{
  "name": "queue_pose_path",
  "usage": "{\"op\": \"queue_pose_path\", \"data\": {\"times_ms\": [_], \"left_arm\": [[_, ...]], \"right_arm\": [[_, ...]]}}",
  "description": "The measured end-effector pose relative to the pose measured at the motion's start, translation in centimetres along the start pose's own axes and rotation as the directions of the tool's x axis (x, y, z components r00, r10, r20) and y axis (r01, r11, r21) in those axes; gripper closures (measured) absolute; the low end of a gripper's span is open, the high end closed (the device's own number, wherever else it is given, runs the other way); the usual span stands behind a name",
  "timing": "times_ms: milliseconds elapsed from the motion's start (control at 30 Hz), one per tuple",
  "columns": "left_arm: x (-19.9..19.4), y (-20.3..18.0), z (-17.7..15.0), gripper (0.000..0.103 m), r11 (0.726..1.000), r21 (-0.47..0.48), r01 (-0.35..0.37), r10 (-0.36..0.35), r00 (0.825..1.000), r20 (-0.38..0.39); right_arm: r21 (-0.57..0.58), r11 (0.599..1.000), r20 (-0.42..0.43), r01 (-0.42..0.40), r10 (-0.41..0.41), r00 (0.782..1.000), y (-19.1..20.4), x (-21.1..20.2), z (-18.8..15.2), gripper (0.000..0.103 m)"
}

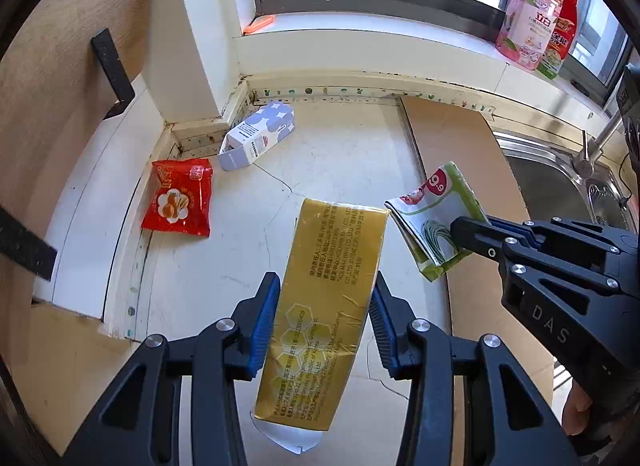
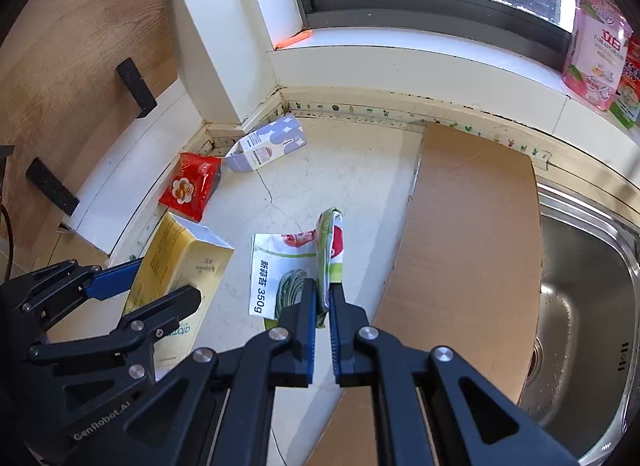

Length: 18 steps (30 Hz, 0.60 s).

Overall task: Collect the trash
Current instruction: 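Carry the yellow packet and green-white bag down over the floor bin with both tools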

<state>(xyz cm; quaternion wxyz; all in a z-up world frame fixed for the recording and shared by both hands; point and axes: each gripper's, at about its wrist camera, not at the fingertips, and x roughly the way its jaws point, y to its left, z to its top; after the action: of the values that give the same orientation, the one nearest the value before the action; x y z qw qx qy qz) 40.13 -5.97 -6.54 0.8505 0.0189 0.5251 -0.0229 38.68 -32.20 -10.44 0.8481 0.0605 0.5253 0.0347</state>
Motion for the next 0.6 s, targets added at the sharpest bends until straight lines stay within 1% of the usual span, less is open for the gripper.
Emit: {"op": "queue_pose_path", "data": {"times_ms": [233, 433, 600], "left_arm": [[-3.9, 0.2, -4.9, 0.061, 1.000, 0.017, 0.011, -0.011, 1.000, 0.026], [-6.8, 0.7, -10.4, 0.061, 0.999, 0.021, 0.029, -0.029, 0.999, 0.019], [-8.8, 1.3, -15.6, 0.061, 0.998, 0.028, 0.047, -0.047, 0.999, 0.011]], "right_arm": [[-0.007, 0.999, 0.027, 0.035, -0.035, 0.999, 2.8, -4.3, -4.6, 0.097], [-0.002, 0.998, 0.046, 0.070, -0.069, 0.997, 5.1, -7.8, -9.1, 0.097], [0.003, 0.995, 0.044, 0.102, -0.102, 0.994, 7.4, -10.1, -13.7, 0.097]]}}
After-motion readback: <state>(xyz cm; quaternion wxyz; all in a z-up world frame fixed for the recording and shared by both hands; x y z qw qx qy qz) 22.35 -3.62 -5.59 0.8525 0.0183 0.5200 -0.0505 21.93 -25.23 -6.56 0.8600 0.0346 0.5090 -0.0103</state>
